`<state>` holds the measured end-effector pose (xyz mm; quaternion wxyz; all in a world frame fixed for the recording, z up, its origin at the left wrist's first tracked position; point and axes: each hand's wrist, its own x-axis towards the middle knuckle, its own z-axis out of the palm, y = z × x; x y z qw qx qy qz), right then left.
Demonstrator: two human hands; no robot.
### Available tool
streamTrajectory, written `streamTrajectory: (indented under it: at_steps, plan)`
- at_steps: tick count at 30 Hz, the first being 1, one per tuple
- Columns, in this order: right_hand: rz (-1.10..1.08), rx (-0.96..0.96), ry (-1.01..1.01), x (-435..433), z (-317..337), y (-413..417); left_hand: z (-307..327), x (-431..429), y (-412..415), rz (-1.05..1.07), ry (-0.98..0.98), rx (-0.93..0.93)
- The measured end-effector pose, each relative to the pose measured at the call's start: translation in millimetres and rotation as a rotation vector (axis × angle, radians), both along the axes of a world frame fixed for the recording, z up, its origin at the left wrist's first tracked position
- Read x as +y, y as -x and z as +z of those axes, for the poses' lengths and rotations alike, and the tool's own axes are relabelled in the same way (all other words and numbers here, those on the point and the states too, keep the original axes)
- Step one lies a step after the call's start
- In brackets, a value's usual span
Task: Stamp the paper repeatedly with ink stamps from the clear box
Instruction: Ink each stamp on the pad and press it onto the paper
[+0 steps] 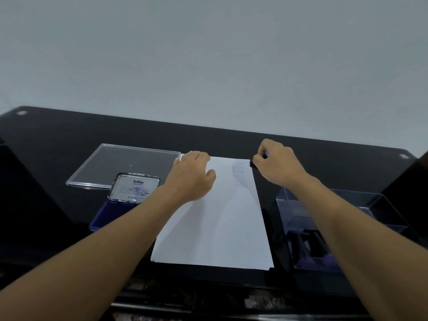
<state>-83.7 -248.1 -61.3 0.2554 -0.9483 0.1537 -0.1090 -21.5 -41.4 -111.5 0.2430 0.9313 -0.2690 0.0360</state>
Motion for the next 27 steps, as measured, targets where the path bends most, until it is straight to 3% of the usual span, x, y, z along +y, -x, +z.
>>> streamTrajectory:
  at_steps: [10, 21, 27]
  plan:
    - [-0.053, 0.022, 0.018, -39.0, 20.3, 54.0, 23.6, -21.3, 30.8, -0.028, 0.01, 0.016]
    - [-0.33, -0.008, 0.03, -131.7, 40.3, 139.4, 44.6, -127.2, 95.6, -0.236, 0.062, 0.093]
    - [-0.363, 0.207, 0.134, -147.2, 18.9, 154.7, 19.1, -166.1, 117.1, -0.318, -0.004, 0.1]
